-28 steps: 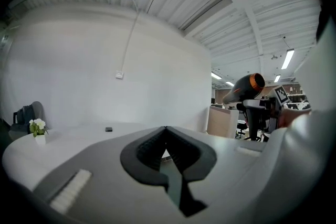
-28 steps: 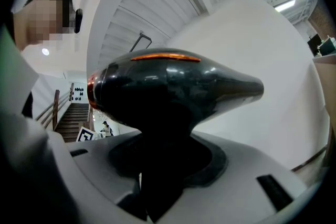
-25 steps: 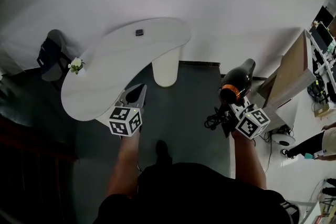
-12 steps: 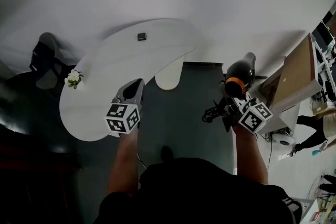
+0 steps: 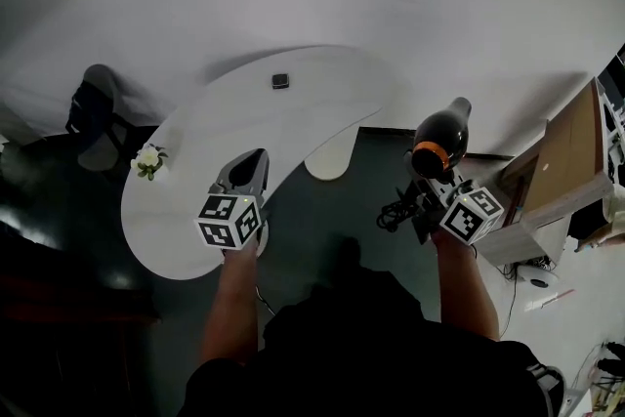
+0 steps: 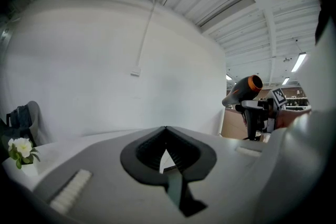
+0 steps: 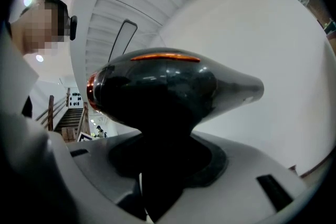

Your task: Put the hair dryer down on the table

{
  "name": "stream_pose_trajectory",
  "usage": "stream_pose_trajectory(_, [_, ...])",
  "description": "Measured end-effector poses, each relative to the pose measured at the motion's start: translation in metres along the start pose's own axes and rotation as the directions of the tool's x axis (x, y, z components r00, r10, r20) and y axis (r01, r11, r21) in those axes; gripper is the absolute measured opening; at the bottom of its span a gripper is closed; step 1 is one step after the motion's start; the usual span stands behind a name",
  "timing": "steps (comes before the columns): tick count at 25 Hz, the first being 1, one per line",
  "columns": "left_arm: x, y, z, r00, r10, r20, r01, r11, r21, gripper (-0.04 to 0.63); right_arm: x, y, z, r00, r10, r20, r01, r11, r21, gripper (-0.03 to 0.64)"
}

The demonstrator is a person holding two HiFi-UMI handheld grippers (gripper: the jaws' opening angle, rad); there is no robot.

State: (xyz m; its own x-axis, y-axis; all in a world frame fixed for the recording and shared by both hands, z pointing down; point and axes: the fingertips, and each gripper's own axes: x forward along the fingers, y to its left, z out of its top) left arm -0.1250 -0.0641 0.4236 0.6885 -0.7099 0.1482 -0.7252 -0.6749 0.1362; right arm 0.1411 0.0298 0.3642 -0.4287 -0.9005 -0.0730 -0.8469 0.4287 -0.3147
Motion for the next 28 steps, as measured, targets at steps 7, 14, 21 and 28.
stream_pose_trajectory(7, [0.07, 0.033, -0.001, 0.998, 0.045, -0.038, -0.045, 0.999, 0.004, 0.009, 0.07, -0.068, -0.003, 0.999, 0.044, -0.015, -0.044, 0.998, 0.034, 0.172])
stream_pose_trajectory(14, [0.172, 0.069, 0.01, 0.991, 0.107, -0.08, -0.107, 0.994, -0.004, 0.009, 0.165, -0.157, 0.0, 0.991, 0.103, -0.083, -0.102, 0.995, 0.014, 0.172])
stream_pose_trajectory(21, [0.263, 0.095, 0.025, 0.983, 0.148, -0.106, -0.15, 0.989, -0.011, 0.009, 0.238, -0.234, 0.016, 0.983, 0.148, -0.11, -0.145, 0.989, 0.039, 0.172])
stream_pose_trajectory(28, [0.309, 0.11, 0.027, 0.982, 0.146, -0.118, -0.15, 0.988, -0.024, 0.009, 0.29, -0.267, 0.024, 0.971, 0.164, -0.172, -0.168, 0.986, -0.011, 0.172])
